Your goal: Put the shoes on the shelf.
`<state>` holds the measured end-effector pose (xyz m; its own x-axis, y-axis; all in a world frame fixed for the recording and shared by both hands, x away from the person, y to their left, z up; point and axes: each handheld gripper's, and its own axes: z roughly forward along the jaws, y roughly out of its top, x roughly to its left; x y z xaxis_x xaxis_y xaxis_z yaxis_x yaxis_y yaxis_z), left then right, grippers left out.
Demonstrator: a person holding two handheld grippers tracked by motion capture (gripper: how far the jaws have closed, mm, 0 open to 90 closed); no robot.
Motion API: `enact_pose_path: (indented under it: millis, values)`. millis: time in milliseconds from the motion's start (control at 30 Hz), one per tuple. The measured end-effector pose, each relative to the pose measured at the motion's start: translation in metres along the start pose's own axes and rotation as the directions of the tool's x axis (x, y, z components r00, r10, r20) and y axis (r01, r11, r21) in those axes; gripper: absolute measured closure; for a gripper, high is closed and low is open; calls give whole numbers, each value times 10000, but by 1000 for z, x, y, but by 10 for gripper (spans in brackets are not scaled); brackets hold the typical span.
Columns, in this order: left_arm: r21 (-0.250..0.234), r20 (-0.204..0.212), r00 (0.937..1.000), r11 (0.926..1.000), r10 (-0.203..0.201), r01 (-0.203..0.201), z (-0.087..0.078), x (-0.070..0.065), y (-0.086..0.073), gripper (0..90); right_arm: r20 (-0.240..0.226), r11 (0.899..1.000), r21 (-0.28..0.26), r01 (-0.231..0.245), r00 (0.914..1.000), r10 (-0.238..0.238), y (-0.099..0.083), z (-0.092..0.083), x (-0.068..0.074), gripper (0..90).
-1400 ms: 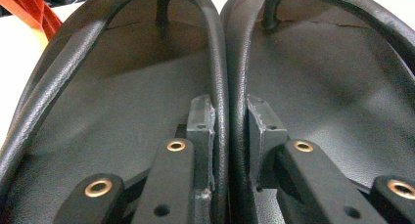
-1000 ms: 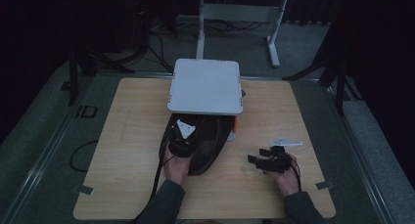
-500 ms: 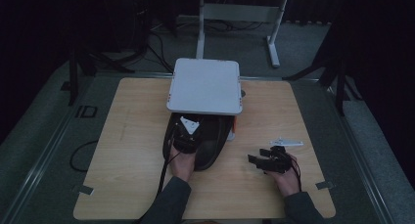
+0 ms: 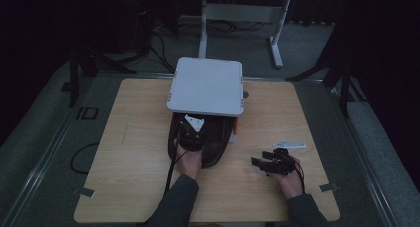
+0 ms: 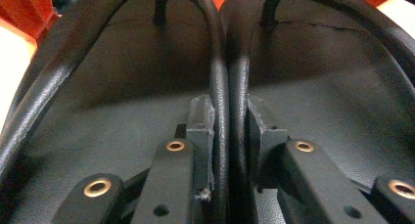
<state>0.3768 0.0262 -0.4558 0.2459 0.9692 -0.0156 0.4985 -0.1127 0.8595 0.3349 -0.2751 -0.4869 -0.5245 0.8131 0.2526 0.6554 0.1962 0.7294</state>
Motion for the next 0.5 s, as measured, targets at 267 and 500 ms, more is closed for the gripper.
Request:
enact_pose_path:
  millis: [267, 500]
  values:
    - [-178, -422, 9991, 9998, -86, 79, 12, -5, 5, 741, 0, 10000, 10, -20, 10000, 20, 0, 0, -1, 322]
    - [-396, -712, 9973, 9991, -192, 164, 19, -10, 8, 739, -9, 10000, -6, 6, 10000, -6, 0, 0, -1, 322]
